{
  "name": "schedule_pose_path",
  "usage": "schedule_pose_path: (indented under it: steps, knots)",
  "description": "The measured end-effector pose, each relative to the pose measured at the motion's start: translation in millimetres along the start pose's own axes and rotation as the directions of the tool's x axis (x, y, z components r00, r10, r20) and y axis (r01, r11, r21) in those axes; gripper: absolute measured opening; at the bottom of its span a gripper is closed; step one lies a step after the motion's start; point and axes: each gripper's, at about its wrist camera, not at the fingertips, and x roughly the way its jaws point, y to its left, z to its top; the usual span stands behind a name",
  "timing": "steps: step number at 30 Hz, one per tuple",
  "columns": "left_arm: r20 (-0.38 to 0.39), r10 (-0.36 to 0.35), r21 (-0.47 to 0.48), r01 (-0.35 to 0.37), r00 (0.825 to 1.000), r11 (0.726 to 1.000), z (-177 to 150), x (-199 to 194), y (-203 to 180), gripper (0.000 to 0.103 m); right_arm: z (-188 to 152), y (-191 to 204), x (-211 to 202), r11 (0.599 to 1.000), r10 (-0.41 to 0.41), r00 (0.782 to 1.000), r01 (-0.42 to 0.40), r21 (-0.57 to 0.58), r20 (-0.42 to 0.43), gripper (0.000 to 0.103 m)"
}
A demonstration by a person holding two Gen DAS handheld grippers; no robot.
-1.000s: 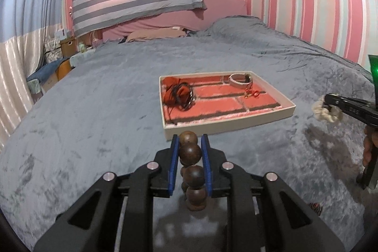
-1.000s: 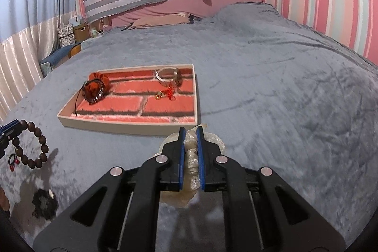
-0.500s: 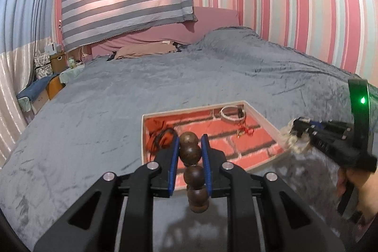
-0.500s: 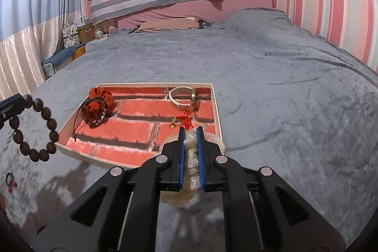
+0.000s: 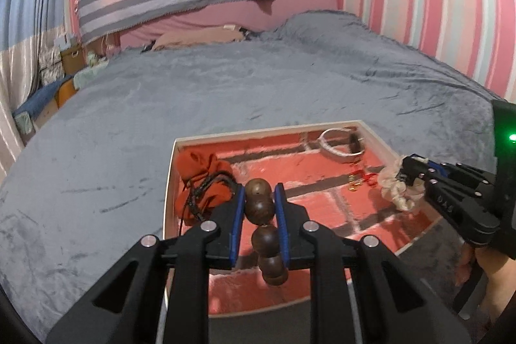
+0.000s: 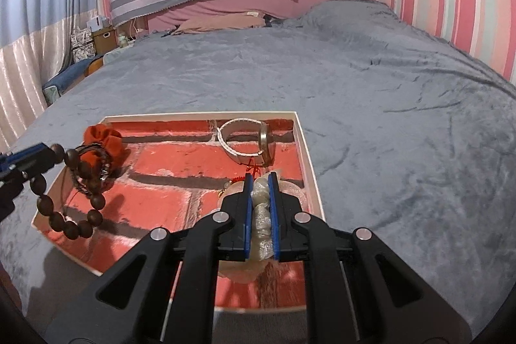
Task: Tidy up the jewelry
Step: 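Carry bead bracelet and cream scrunchie into the tray and open both tools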
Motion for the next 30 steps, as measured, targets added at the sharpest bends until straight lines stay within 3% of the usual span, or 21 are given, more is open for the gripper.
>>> schedule_pose_path:
  steps: [10,17,19,20,26,30]
  knots:
    - [-0.086,0.065,-0.062,-0.071,0.994,0.996,-6,54,37,0.019,1,2,40,1.0,-0.019,0.999,0.019,-0.003,-0.044,0.01]
    - [-0.121,0.056,-0.072,-0.065,0.991,0.995,-9,69,42,0.02,7,7,61,0.998,-0.054,0.994,0.051,-0.041,-0.092,0.011]
    - [-0.134,0.055,-0.067,-0.065,0.989,0.996,-10,71,40,0.023,5,6,63,0.998,-0.058,0.992,0.053,-0.04,-0.115,0.016]
    - [-0.146,0.054,-0.062,-0.064,0.988,0.996,-11,72,39,0.029,5,6,62,0.997,-0.066,0.991,0.062,-0.043,-0.12,0.017]
    - [-0.13,0.072,-0.033,-0.077,0.989,0.996,-15,59,30,0.06,-1,7,59,0.996,-0.063,0.987,0.054,-0.064,-0.146,0.052]
    - [-0.104,0.057,-0.027,-0.06,0.993,0.998,-13,40,28,0.079,4,10,40,0.996,-0.033,0.993,0.023,-0.092,-0.11,0.079]
